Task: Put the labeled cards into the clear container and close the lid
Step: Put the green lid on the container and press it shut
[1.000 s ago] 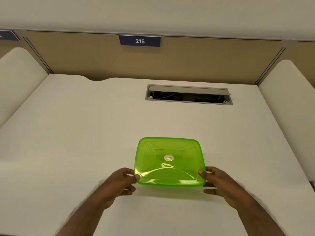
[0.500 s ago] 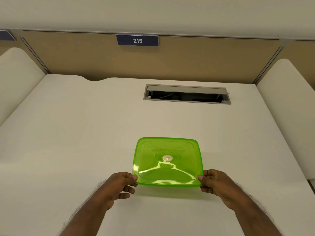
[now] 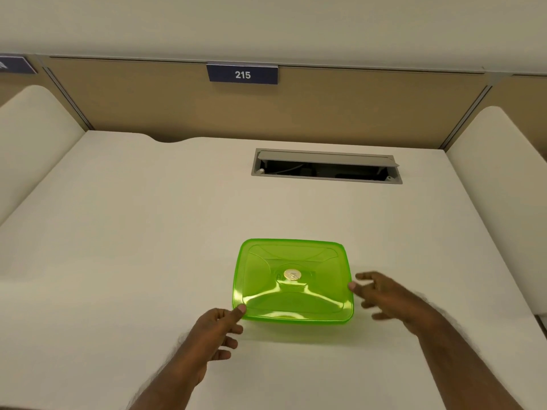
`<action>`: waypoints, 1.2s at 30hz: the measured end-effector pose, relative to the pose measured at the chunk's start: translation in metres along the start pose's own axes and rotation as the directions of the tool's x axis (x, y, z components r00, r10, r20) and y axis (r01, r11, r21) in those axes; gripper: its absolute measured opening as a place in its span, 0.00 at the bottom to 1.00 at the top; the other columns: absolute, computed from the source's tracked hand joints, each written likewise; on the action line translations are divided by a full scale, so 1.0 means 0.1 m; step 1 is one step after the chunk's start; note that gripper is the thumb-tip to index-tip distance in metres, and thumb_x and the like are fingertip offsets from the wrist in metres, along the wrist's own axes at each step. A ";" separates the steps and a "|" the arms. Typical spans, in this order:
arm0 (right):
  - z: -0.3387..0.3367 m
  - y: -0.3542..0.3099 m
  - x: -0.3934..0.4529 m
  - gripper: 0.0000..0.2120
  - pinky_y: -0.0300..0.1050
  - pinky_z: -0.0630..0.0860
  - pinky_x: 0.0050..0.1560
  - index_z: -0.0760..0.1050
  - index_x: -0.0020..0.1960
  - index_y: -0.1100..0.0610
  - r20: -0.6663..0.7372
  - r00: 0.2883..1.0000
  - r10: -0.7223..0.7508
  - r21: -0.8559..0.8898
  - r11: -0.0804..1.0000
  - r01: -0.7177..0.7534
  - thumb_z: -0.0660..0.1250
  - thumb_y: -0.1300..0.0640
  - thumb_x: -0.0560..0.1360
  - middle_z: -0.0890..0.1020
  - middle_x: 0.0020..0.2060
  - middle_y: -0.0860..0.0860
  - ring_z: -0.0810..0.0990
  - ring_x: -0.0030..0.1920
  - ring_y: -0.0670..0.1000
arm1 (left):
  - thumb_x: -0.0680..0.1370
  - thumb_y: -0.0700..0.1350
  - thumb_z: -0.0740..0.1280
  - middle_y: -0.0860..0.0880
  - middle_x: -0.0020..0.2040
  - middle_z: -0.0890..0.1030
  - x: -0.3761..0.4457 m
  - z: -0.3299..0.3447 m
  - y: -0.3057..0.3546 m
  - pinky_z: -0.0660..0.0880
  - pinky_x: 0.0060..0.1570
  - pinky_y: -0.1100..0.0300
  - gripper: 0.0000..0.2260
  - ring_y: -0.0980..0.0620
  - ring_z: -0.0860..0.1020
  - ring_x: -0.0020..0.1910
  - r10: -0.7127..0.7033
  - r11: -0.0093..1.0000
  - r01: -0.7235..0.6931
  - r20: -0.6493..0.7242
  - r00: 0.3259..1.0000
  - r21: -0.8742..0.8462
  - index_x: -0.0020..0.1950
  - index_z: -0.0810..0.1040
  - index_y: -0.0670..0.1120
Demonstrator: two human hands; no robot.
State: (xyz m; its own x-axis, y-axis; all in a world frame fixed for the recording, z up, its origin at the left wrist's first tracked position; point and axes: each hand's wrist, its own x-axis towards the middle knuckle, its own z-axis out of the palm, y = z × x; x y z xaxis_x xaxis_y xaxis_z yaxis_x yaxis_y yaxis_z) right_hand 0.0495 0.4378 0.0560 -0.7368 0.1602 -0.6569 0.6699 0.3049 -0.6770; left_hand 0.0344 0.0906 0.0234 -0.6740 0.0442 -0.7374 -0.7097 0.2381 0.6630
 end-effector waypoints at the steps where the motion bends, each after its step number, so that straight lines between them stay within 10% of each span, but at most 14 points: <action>1: -0.04 -0.08 0.06 0.20 0.50 0.78 0.48 0.70 0.63 0.51 -0.068 0.996 -0.055 -0.024 0.998 0.053 0.68 0.45 0.75 0.81 0.54 0.53 0.81 0.53 0.55 | 0.72 0.58 0.72 0.46 0.42 0.85 -0.05 0.07 -0.03 0.74 0.29 0.61 0.19 0.52 0.78 0.31 0.002 0.999 -0.002 0.005 1.000 0.040 0.50 0.79 0.43; 8: 0.04 -0.58 0.64 0.16 0.49 0.75 0.53 0.79 0.59 0.58 -0.076 0.946 -0.316 -0.282 0.917 0.283 0.66 0.49 0.77 0.82 0.54 0.55 0.79 0.52 0.54 | 0.75 0.54 0.70 0.46 0.48 0.87 -0.21 0.70 -0.05 0.76 0.33 0.59 0.17 0.50 0.81 0.34 -0.067 0.992 0.101 0.349 0.935 -0.080 0.57 0.77 0.43; 15: -0.14 -0.59 0.84 0.15 0.43 0.78 0.39 0.82 0.51 0.59 -0.020 0.980 -0.198 -0.244 0.952 0.187 0.70 0.48 0.74 0.82 0.48 0.57 0.78 0.45 0.51 | 0.76 0.52 0.70 0.47 0.47 0.87 -0.18 1.02 -0.03 0.76 0.32 0.61 0.15 0.53 0.80 0.31 -0.040 0.967 0.098 0.240 0.970 -0.235 0.54 0.78 0.42; 20: -0.41 -0.44 0.76 0.13 0.50 0.80 0.52 0.82 0.51 0.60 0.003 0.981 -0.196 -0.078 0.978 0.196 0.69 0.51 0.75 0.83 0.49 0.52 0.79 0.52 0.51 | 0.76 0.51 0.70 0.47 0.46 0.87 -0.14 1.07 0.08 0.76 0.32 0.61 0.13 0.53 0.79 0.30 0.048 0.975 -0.006 0.181 0.982 -0.223 0.51 0.78 0.42; 36: -1.24 0.44 0.61 0.05 0.46 0.84 0.36 0.77 0.48 0.64 -0.369 0.929 0.030 0.660 0.712 0.240 0.65 0.61 0.77 0.81 0.43 0.57 0.79 0.43 0.52 | 0.76 0.39 0.69 0.45 0.42 0.79 0.52 2.20 1.38 0.74 0.33 0.59 0.13 0.51 0.76 0.33 0.208 0.978 -0.203 0.164 0.964 -0.042 0.59 0.75 0.40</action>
State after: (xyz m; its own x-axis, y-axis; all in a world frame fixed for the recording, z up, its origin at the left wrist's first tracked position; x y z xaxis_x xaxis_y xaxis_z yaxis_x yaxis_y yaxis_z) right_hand 0.0221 0.5778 0.0274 -0.6983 0.5045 -0.5078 0.3608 -0.3646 -0.8584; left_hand -0.0534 0.3395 0.0479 -0.7637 0.2515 -0.5946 -0.5658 0.1829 0.8040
